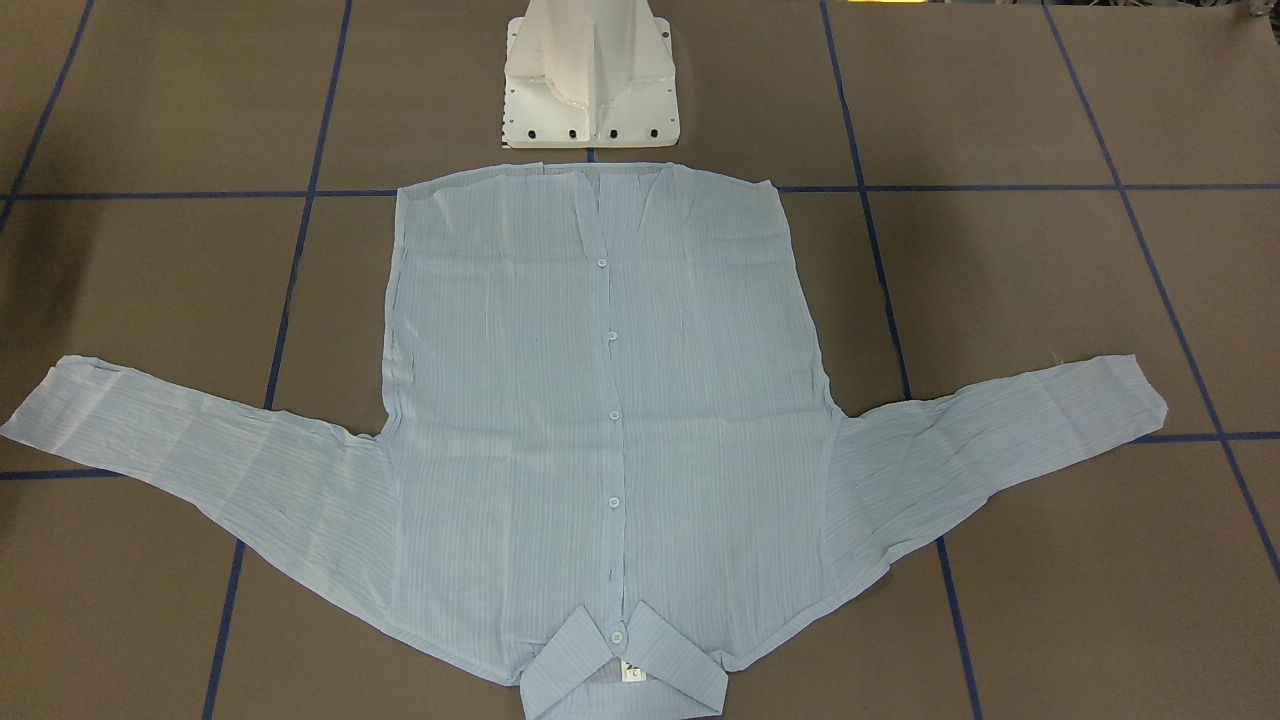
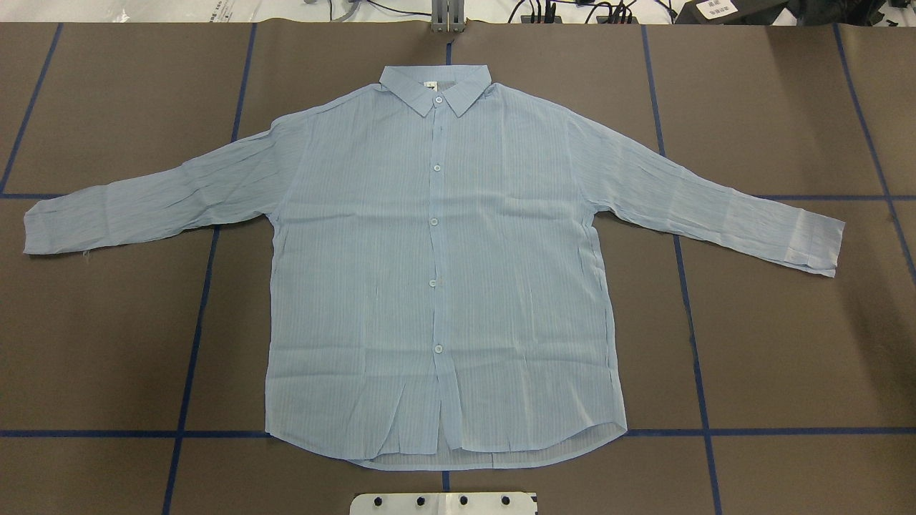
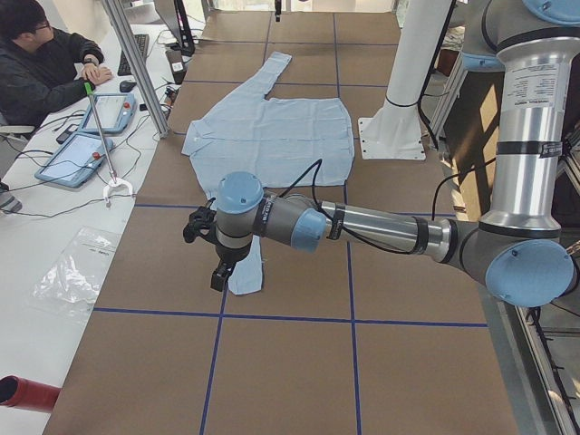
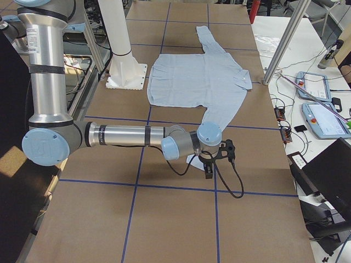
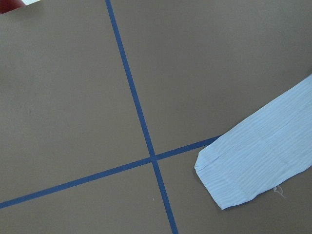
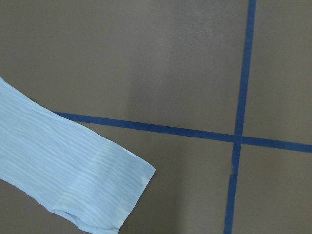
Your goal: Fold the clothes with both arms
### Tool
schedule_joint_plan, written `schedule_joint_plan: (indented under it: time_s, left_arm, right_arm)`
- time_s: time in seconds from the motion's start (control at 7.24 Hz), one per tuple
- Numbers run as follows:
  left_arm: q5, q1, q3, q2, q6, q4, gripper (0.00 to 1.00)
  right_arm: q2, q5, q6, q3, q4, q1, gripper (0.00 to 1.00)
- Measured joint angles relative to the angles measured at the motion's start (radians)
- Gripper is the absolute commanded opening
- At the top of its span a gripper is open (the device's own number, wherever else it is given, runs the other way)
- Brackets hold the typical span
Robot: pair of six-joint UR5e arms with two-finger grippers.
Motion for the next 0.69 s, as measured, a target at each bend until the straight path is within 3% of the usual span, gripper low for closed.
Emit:
schedule_joint_plan:
  time_s: [0.41,0.69]
  left_arm:
    - [-0.002,0.000,-0.001,0.018,-0.006,-0.060,1.00]
    - [-0.003,0.000,-0.002,0.019,-0.008,-0.064,1.00]
  right_arm:
    - [0.005,-0.030,0.033,-0.015,0.058,-0.076,0.99]
    - [0.061,-0.071,0.052,-0.105,0.110,-0.125,0.95]
